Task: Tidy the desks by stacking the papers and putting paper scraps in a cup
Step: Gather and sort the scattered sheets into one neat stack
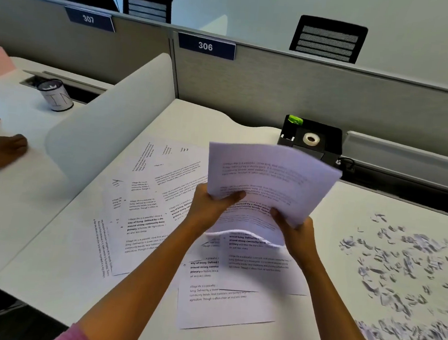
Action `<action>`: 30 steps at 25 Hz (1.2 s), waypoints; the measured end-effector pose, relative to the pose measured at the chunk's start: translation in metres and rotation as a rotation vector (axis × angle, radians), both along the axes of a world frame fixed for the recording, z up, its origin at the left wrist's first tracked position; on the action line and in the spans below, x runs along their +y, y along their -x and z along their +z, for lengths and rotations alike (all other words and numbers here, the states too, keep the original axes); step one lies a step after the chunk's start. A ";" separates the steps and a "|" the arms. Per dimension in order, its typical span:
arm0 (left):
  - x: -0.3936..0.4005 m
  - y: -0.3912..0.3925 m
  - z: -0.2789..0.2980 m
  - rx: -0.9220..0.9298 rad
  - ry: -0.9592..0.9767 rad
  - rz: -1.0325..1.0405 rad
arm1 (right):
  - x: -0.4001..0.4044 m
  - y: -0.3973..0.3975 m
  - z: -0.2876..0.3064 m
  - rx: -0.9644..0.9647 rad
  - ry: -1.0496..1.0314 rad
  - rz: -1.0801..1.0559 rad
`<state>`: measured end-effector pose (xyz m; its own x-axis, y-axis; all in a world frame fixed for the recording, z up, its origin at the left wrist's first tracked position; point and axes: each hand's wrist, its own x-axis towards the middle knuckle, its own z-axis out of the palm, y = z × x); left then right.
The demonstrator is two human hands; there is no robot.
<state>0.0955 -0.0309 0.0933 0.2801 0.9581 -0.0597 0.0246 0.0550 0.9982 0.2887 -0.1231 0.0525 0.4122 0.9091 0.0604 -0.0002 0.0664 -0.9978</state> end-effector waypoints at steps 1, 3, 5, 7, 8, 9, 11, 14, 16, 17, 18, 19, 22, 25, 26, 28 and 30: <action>0.002 0.001 0.000 0.005 0.019 -0.001 | -0.001 -0.002 -0.001 -0.032 0.015 -0.030; 0.005 0.005 -0.007 0.017 0.020 0.040 | -0.003 -0.006 -0.008 -0.064 0.052 -0.106; 0.011 0.011 -0.026 0.143 0.008 0.234 | -0.007 -0.009 -0.020 -0.036 0.094 -0.177; 0.022 0.022 -0.051 0.418 0.093 0.456 | -0.015 -0.009 -0.036 0.009 0.132 -0.238; 0.027 0.029 -0.062 0.594 0.170 0.511 | -0.019 -0.010 -0.044 0.032 0.155 -0.265; 0.031 0.035 -0.069 0.734 0.237 0.537 | -0.023 -0.010 -0.050 0.057 0.181 -0.286; 0.038 0.044 -0.077 0.888 0.315 0.537 | -0.027 -0.011 -0.057 0.117 0.229 -0.313; 0.047 0.048 -0.075 0.941 0.392 0.492 | -0.022 -0.018 -0.057 0.259 0.256 -0.363; 0.054 0.047 -0.069 0.924 0.453 0.488 | -0.021 -0.023 -0.058 0.338 0.261 -0.393; 0.057 0.046 -0.066 0.918 0.473 0.492 | -0.023 -0.025 -0.060 0.366 0.260 -0.396; 0.059 0.046 -0.064 0.920 0.480 0.499 | -0.026 -0.026 -0.063 0.391 0.257 -0.393; 0.060 0.045 -0.063 0.927 0.478 0.505 | -0.029 -0.027 -0.065 0.417 0.248 -0.389; 0.062 0.044 -0.059 0.911 0.495 0.504 | -0.035 -0.029 -0.065 0.454 0.219 -0.385; 0.063 0.044 -0.052 0.858 0.539 0.510 | -0.034 -0.028 -0.063 0.476 0.206 -0.388; 0.063 0.044 -0.050 0.802 0.547 0.517 | -0.034 -0.028 -0.063 0.479 0.204 -0.388; 0.062 0.046 -0.051 0.690 0.537 0.512 | -0.034 -0.026 -0.060 0.478 0.203 -0.393; 0.057 0.050 -0.057 0.666 0.485 0.500 | -0.034 -0.027 -0.055 0.489 0.212 -0.394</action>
<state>0.0457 0.0262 0.0361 -0.3882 0.7868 -0.4799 0.4400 0.6158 0.6536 0.3152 -0.1572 -0.0022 0.6511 0.6560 -0.3817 -0.4721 -0.0438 -0.8804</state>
